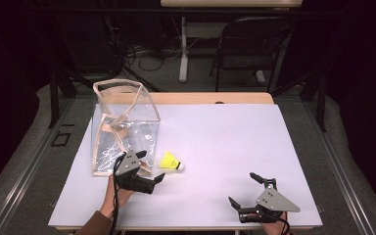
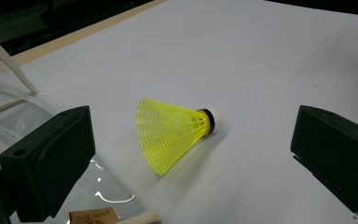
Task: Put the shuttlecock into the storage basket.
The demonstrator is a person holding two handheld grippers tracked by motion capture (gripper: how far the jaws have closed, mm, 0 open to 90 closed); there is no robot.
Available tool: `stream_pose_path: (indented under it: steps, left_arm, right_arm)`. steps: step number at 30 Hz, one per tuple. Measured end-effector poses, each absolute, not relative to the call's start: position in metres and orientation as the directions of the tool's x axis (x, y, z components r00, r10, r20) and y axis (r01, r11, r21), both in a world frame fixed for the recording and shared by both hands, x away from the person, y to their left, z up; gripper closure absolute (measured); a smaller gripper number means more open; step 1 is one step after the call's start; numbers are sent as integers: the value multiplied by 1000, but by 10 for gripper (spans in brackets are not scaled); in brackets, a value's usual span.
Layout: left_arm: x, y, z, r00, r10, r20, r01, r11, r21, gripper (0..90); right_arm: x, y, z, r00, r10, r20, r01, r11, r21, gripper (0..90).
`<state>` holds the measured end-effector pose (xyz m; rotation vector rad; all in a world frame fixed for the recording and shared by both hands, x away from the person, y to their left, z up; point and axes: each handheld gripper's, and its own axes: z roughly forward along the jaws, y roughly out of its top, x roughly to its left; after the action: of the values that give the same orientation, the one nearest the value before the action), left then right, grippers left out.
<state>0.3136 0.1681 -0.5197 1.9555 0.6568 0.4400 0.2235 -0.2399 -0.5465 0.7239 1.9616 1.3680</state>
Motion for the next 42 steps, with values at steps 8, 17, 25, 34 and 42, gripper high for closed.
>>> stream_pose_path:
  steps: [8, 17, 25, 34, 42]
  left_arm:
    - [323, 162, -519, 815, 579, 18, 268, -405, 874, 2]
    - [332, 157, -519, 820, 572, 26, 273, -431, 860, 37]
    - [338, 155, -521, 819, 573, 20, 294, -450, 843, 96]
    - [344, 153, -524, 830, 558, 21, 310, -491, 814, 184]
    - [348, 150, -529, 839, 544, 16, 322, -520, 791, 277]
  right_arm:
    - [222, -241, -547, -646, 741, -185, 83, 309, 948, 10]
    - [222, -242, -547, -646, 741, -184, 86, 310, 947, 10]
    - [222, -241, -548, -649, 739, -183, 88, 312, 946, 11]
    - [222, -240, -548, -650, 737, -184, 88, 313, 946, 11]
    - [222, -240, -548, -651, 737, -184, 88, 313, 946, 12]
